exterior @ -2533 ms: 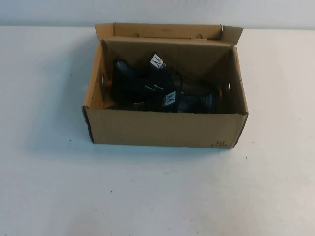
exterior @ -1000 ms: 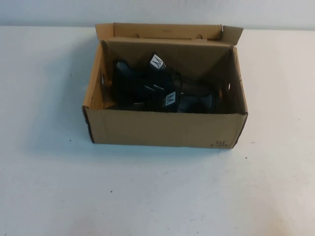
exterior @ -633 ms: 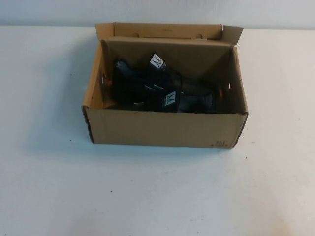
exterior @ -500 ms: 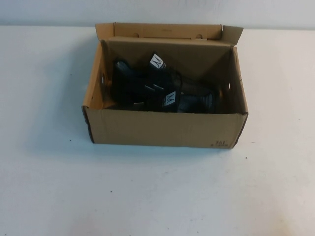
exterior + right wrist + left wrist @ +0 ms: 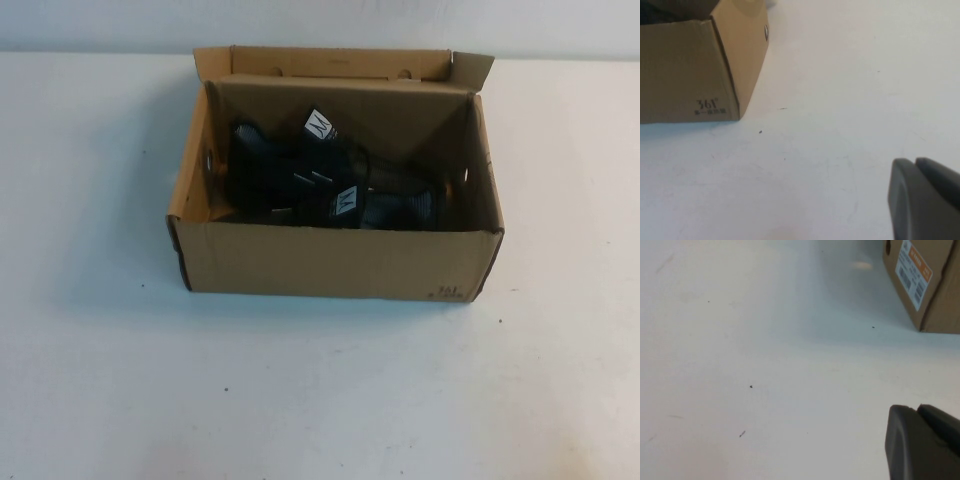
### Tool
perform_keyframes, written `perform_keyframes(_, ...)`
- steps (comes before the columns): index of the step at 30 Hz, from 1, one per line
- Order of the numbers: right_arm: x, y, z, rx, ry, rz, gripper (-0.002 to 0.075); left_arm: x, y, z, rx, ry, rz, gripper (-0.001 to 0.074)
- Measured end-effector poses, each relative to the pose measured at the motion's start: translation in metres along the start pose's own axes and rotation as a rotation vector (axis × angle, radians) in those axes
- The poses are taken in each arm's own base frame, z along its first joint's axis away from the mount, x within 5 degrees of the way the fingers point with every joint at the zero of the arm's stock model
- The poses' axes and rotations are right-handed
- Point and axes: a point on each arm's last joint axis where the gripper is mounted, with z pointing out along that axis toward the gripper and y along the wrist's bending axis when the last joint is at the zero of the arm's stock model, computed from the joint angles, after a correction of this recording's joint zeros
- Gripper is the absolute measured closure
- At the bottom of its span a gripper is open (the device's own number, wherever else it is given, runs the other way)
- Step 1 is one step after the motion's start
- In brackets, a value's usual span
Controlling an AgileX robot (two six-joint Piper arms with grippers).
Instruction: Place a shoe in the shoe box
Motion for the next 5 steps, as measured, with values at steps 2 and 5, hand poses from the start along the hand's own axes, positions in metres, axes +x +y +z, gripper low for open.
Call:
perform_keyframes(2, 0.0, 0.0, 0.0, 0.0, 0.0, 0.0, 0.0742, 0.0, 0.0, 0.0, 0.0, 0.0, 0.0, 0.0736)
perform_keyframes(5, 0.0, 0.0, 0.0, 0.0, 0.0, 0.0, 0.0742, 0.0, 0.0, 0.0, 0.0, 0.0, 0.0, 0.0736)
